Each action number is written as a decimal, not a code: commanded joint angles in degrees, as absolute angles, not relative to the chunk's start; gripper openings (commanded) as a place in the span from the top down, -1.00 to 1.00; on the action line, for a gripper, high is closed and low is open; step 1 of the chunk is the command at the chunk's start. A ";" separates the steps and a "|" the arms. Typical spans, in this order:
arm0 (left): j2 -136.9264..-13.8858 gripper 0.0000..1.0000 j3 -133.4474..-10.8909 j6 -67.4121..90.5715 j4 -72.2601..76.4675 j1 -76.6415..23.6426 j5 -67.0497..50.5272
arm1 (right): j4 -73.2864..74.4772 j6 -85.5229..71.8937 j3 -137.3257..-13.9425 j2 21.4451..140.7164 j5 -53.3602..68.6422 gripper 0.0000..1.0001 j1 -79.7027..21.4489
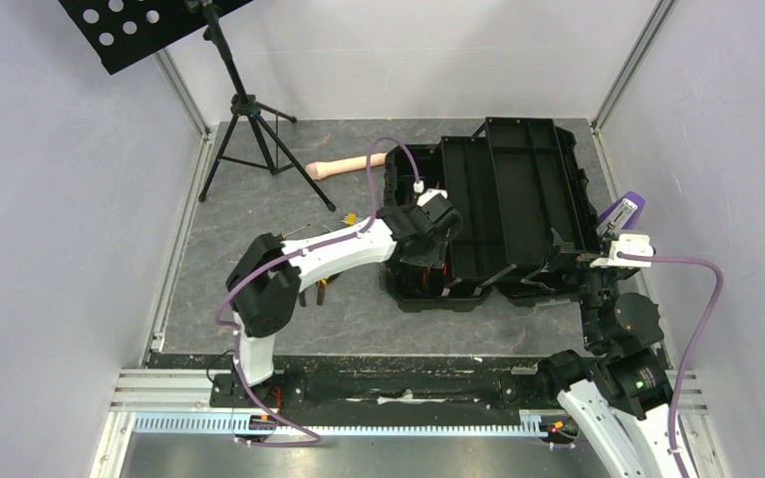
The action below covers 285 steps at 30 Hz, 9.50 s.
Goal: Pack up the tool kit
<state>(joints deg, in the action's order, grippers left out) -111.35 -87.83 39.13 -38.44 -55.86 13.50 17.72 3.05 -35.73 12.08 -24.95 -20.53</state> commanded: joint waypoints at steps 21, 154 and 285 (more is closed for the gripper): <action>-69.95 -0.43 -55.11 40.49 -37.70 -36.33 23.45 | 15.89 3.25 -36.21 12.05 -25.75 -0.96 -20.92; -89.78 -0.65 -63.10 10.16 -38.58 -32.14 13.60 | 16.25 5.17 -37.00 11.01 -28.02 -0.96 -20.91; -89.18 -0.66 -69.73 10.10 -38.24 -15.41 19.93 | 16.26 3.95 -39.02 10.86 -29.24 -0.96 -20.92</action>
